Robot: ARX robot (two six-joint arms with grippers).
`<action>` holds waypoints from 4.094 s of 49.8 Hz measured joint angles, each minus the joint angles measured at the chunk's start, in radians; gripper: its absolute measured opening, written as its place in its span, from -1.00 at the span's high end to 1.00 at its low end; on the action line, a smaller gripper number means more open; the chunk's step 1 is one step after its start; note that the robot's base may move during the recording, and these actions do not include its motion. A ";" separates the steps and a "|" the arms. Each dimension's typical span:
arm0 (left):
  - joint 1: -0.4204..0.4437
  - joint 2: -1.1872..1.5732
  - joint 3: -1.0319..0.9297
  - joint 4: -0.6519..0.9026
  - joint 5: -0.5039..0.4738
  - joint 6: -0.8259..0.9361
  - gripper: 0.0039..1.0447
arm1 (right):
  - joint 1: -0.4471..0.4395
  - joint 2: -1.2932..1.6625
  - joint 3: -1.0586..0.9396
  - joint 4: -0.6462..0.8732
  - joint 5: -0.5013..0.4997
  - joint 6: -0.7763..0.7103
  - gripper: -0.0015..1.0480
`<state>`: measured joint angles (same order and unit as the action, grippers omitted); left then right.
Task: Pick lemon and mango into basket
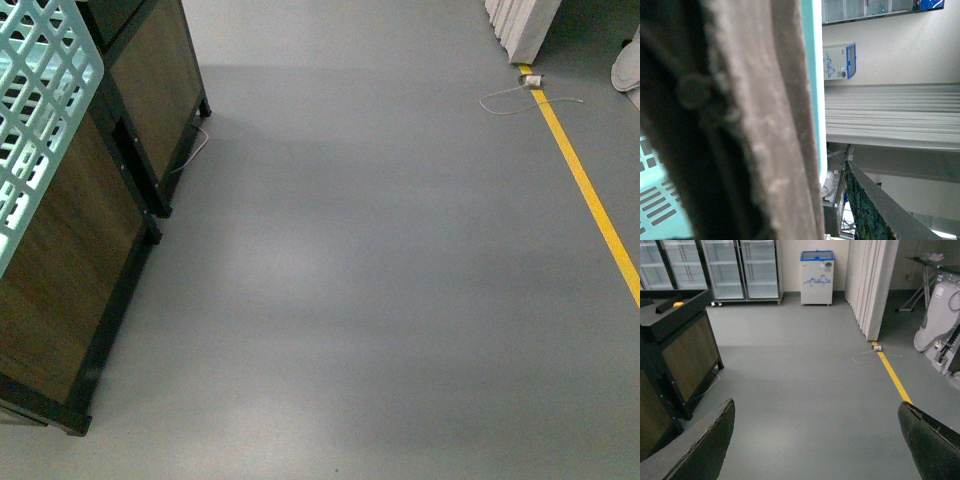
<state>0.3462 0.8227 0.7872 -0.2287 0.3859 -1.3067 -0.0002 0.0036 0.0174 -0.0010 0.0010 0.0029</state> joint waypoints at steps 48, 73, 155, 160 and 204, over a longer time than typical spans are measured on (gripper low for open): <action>-0.005 -0.002 0.003 -0.001 0.003 -0.006 0.46 | 0.000 0.000 0.000 0.000 -0.001 0.001 -0.83; -0.005 -0.002 0.003 -0.001 0.000 -0.003 0.46 | 0.000 0.000 0.000 0.000 0.000 0.000 -0.83; -0.005 -0.002 0.003 -0.001 0.000 -0.003 0.46 | 0.000 -0.001 0.000 0.000 0.000 0.000 -0.83; -0.005 -0.002 0.003 -0.001 0.000 -0.003 0.46 | 0.000 0.000 0.000 0.000 -0.001 0.000 -0.83; 0.001 0.020 0.015 -0.042 -0.006 0.037 0.46 | -0.001 0.001 0.000 0.000 -0.008 0.000 -0.83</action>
<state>0.3470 0.8425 0.8024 -0.2703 0.3794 -1.2694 -0.0010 0.0044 0.0174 -0.0010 -0.0074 0.0025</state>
